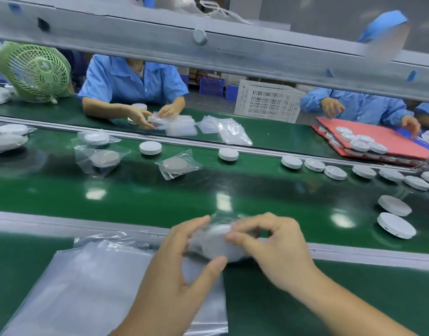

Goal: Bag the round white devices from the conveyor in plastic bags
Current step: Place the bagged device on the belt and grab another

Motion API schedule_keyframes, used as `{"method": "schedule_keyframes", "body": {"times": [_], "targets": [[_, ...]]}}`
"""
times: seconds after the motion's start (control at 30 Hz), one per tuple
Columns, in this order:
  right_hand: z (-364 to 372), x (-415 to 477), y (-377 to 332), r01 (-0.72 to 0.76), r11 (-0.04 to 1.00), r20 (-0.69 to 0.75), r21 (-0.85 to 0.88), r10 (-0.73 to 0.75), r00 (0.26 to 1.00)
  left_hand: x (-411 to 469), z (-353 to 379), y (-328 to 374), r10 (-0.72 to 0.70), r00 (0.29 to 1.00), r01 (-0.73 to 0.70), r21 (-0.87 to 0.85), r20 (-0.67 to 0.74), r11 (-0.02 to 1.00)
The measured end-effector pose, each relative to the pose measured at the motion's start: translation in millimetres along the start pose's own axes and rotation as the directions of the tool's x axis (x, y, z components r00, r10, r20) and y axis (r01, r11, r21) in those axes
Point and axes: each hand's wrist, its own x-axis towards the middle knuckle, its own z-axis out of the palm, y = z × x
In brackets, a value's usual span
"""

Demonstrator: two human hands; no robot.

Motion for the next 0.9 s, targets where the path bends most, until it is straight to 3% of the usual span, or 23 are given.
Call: {"method": "schedule_keyframes", "body": {"times": [0.1,0.2,0.3,0.37,0.4,0.47,0.5,0.57,0.67,0.7,0.9], "targets": [[-10.0,64.6,19.3,-0.067,0.996,-0.176,-0.051,0.057,0.983,1.3,-5.6,-6.0,0.121,0.973,-0.196,0.418,0.198,0.887],[-12.4,126.5,50.3,-0.138,0.948,-0.257,-0.288,0.062,0.964,7.9,-2.7,-7.1,-0.048,0.888,-0.289,0.636,0.458,0.715],[-3.7,171.0,82.7,-0.223,0.782,-0.184,-0.582,0.140,0.973,16.8,2.6,-10.4,-0.167,0.696,-0.349,0.531,0.699,0.772],[8.4,188.8,95.7,-0.261,0.698,-0.118,-0.666,0.246,0.962,24.0,-14.8,-11.2,-0.248,0.555,-0.259,0.448,0.794,0.855],[15.6,194.4,99.6,-0.268,0.684,-0.070,-0.678,0.303,0.951,23.9,-21.1,-1.7,-0.221,0.478,-0.286,0.388,0.850,0.876],[29.5,196.7,101.3,-0.225,0.667,0.077,-0.710,0.391,0.917,23.2,-25.1,-6.6,-0.149,0.551,-0.388,0.410,0.821,0.826],[33.9,194.1,100.2,-0.202,0.667,0.135,-0.717,0.418,0.898,23.2,-25.7,-6.3,-0.120,0.655,-0.439,0.505,0.746,0.743],[34.2,182.1,91.7,-0.163,0.676,0.182,-0.719,0.409,0.894,7.0,-13.3,-11.2,-0.043,0.831,-0.296,0.506,0.555,0.810],[26.0,152.1,78.2,-0.060,0.730,0.169,-0.681,0.237,0.957,0.3,-3.2,-16.3,-0.009,0.852,-0.268,0.451,0.523,0.851],[23.5,137.3,72.9,-0.028,0.758,0.166,-0.652,0.179,0.970,0.2,-4.7,-17.5,0.026,0.870,-0.303,0.492,0.492,0.816],[-0.7,1.7,58.3,0.078,0.895,0.231,-0.439,0.029,0.973,-3.1,-1.4,-15.3,0.080,0.919,-0.294,0.535,0.387,0.792]]}}
